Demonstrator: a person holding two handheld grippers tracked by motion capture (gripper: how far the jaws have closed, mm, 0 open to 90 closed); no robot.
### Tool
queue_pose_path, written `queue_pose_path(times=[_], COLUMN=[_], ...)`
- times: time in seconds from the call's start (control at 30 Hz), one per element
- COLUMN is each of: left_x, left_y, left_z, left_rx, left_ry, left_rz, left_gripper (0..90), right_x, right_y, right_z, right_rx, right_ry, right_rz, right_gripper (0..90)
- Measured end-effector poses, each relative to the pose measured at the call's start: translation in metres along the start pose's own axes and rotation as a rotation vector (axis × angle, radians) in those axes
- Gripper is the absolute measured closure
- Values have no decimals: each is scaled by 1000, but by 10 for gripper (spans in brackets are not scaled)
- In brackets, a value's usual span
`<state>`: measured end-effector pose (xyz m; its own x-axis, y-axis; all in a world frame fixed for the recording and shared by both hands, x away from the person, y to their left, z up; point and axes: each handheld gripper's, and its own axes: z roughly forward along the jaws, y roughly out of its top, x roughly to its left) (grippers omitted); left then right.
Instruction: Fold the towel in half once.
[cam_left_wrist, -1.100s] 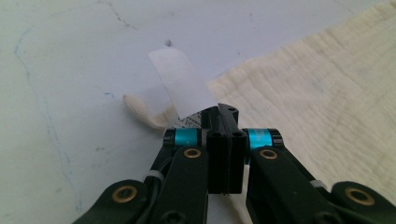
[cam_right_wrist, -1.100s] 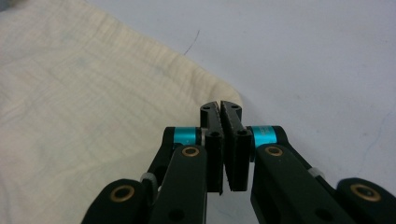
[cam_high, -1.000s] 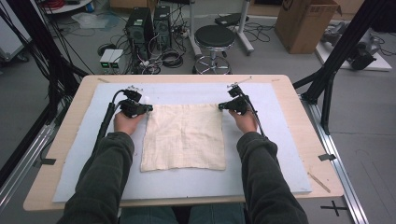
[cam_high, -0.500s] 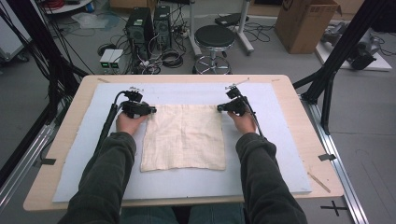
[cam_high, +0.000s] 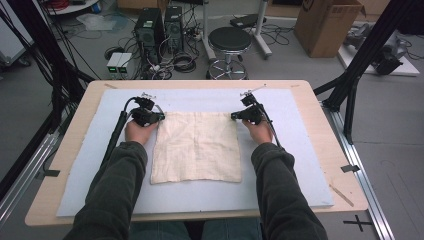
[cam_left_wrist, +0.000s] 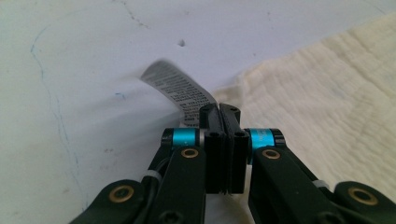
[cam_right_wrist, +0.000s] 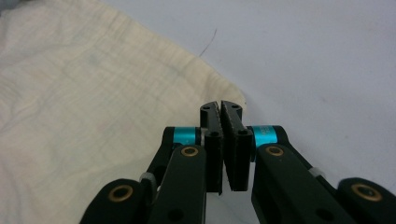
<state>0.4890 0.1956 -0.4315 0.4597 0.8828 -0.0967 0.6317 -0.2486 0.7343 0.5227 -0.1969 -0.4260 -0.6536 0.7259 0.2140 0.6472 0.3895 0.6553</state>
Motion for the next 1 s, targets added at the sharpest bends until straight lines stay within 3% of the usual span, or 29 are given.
queue_pose_path(times=[0.4, 0.47, 0.8, 1.0], left_x=[-5, -7, -12, -19], left_y=[6, 4, -11, -11], left_z=[-27, -31, -50, -59], left_rx=[-74, -70, -121, -121], left_ry=[-29, -25, -53, -76], left_rz=[41, 59, 51, 88], left_gripper=[884, 884, 884, 884], right_x=[2, 3, 12, 17], right_y=[4, 4, -4, -9], right_z=[-21, -25, -40, -43], right_rx=[-59, -69, -111, -129], right_ry=[43, 43, 113, 144], right_rz=[-29, -37, -65, -72], right_gripper=[878, 878, 878, 878])
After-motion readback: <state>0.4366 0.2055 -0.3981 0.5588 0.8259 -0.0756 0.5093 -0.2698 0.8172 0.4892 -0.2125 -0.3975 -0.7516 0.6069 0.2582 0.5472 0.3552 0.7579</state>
